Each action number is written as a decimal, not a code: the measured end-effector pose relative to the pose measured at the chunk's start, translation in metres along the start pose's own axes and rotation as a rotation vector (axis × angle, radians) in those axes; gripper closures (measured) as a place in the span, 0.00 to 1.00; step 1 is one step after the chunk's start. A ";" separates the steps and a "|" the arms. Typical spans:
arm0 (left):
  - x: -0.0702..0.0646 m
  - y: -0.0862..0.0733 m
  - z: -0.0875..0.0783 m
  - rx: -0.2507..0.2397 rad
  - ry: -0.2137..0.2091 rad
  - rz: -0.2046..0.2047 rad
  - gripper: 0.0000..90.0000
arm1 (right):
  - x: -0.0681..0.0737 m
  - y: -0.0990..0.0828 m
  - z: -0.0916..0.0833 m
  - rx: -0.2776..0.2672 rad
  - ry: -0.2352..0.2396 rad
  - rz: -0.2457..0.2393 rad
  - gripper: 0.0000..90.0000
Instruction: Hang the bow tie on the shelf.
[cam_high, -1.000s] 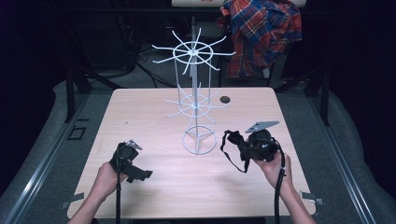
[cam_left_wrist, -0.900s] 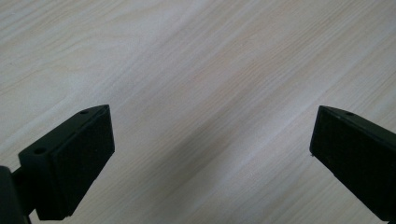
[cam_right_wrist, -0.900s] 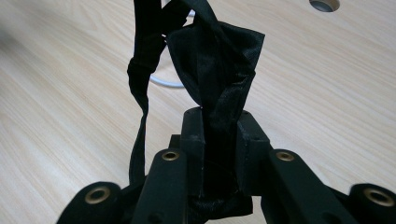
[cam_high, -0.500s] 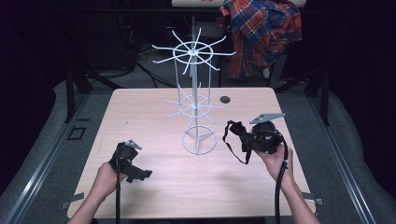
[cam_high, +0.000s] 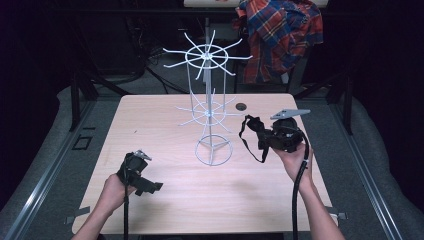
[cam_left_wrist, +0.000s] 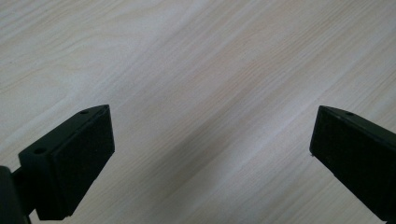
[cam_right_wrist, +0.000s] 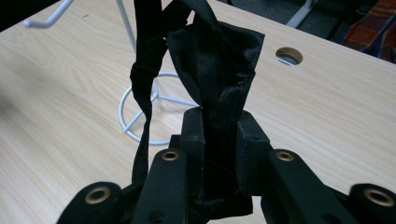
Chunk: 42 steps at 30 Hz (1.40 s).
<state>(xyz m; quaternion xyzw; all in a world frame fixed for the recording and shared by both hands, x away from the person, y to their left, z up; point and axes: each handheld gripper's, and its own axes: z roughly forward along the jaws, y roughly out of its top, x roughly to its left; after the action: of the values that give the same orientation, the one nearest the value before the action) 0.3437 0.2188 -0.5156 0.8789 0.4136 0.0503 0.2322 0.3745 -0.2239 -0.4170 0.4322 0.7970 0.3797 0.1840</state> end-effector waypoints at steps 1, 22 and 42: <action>0.000 0.000 0.000 0.000 0.000 0.001 0.00 | -0.001 0.002 0.000 -0.011 0.005 -0.004 0.85; -0.001 0.000 0.000 0.003 -0.004 0.003 0.00 | -0.006 0.017 0.017 0.009 -0.003 0.002 0.85; 0.000 0.000 -0.001 0.005 -0.005 0.006 0.00 | -0.008 0.024 0.038 0.019 0.062 0.043 0.85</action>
<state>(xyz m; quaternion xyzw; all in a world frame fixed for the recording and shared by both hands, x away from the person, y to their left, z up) 0.3433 0.2190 -0.5152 0.8808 0.4106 0.0477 0.2311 0.4159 -0.2057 -0.4230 0.4389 0.7964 0.3893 0.1470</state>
